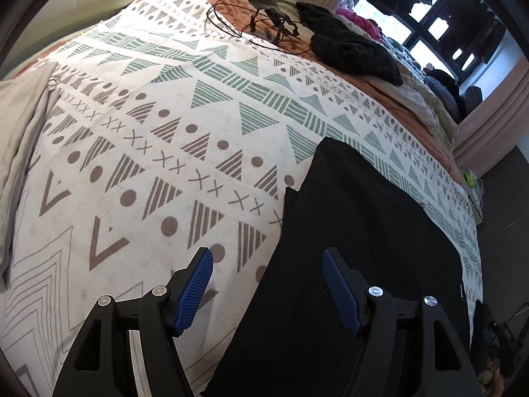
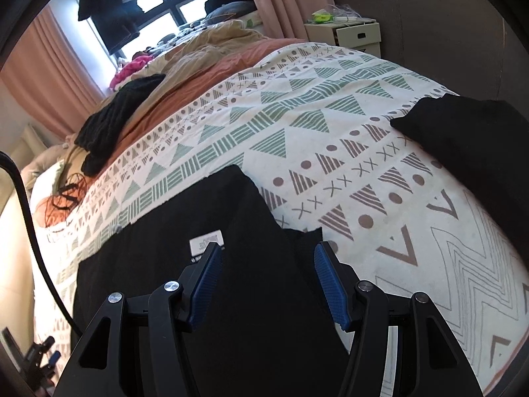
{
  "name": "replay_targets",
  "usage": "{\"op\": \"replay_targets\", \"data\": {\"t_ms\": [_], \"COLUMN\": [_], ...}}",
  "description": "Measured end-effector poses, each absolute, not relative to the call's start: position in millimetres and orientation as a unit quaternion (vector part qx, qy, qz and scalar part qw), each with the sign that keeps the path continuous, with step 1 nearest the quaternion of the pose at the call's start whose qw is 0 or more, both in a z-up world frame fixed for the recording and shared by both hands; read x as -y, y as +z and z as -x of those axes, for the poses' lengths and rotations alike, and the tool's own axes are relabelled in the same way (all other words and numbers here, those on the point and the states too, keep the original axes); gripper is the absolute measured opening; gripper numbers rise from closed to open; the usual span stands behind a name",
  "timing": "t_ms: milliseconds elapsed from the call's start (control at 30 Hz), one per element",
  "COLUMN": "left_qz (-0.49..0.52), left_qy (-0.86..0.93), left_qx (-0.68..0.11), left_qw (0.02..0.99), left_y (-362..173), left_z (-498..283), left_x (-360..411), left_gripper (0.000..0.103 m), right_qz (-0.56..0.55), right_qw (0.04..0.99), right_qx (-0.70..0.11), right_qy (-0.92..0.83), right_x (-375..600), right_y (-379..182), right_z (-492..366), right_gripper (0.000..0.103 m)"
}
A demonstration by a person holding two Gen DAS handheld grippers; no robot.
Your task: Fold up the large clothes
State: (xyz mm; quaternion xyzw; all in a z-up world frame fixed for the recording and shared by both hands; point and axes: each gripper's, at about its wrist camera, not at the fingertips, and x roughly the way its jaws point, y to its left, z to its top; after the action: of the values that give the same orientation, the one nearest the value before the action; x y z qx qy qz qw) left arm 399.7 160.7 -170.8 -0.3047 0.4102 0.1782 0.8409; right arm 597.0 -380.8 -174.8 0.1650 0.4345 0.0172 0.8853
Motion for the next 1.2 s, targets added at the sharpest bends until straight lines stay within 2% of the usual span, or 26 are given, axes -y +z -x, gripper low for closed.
{"op": "replay_targets", "data": {"t_ms": [233,333,400,533,567,633,667,700,733,800,900,1033,1167,1200], "left_qz": [0.301,0.300,0.307,0.308,0.308,0.309,0.309,0.306,0.302,0.298,0.289,0.302,0.357,0.364], "left_qy": [0.174,0.173,0.168,0.172,0.172,0.171,0.171,0.174,0.177,0.178,0.181,0.173,0.152,0.147], "left_qx": [-0.439,-0.448,-0.451,-0.457,-0.458,-0.463,-0.466,-0.472,-0.475,-0.475,-0.476,-0.472,-0.464,-0.463], "left_qw": [0.829,0.824,0.821,0.816,0.816,0.813,0.811,0.808,0.807,0.809,0.811,0.810,0.796,0.795], "left_y": [-192.1,-201.5,-206.2,-210.6,-210.5,-213.0,-214.9,-217.3,-219.4,-222.5,-221.9,-220.3,-218.6,-217.4], "left_z": [-378.5,-372.5,-368.9,-359.9,-358.7,-355.7,-354.4,-353.2,-351.4,-347.3,-341.4,-333.6,-320.7,-318.2], "left_x": [-151.0,-147.4,-146.7,-146.8,-146.7,-147.0,-146.7,-146.3,-145.8,-144.7,-144.3,-150.0,-163.7,-165.4], "left_gripper": [0.069,0.063,0.051,0.038,0.032,0.018,0.008,0.002,0.000,0.000,0.000,0.000,0.000,0.003], "right_qz": [-0.083,-0.070,-0.073,-0.074,-0.079,-0.084,-0.083,-0.081,-0.077,-0.061,-0.045,-0.050,-0.079,-0.093], "right_qw": [0.874,0.864,0.859,0.851,0.849,0.845,0.844,0.843,0.844,0.849,0.851,0.844,0.860,0.865], "right_qx": [-0.478,-0.497,-0.505,-0.516,-0.519,-0.522,-0.524,-0.525,-0.524,-0.521,-0.521,-0.534,-0.504,-0.493], "right_qy": [0.015,0.026,0.036,0.060,0.065,0.076,0.079,0.079,0.081,0.071,0.045,0.013,-0.008,-0.002], "right_x": [379.7,384.7,387.3,397.1,399.5,402.3,402.8,402.9,402.3,401.6,405.5,422.7,436.1,437.0], "right_y": [-201.2,-216.6,-223.5,-230.8,-232.2,-235.0,-237.2,-238.4,-239.8,-240.9,-244.8,-259.6,-242.4,-236.5], "right_z": [-585.0,-578.0,-571.7,-550.6,-546.5,-538.4,-532.4,-528.6,-522.2,-513.6,-504.2,-494.7,-483.6,-480.5], "right_gripper": [0.058,0.058,0.058,0.041,0.038,0.027,0.026,0.022,0.015,0.007,0.000,0.000,0.000,0.000]}}
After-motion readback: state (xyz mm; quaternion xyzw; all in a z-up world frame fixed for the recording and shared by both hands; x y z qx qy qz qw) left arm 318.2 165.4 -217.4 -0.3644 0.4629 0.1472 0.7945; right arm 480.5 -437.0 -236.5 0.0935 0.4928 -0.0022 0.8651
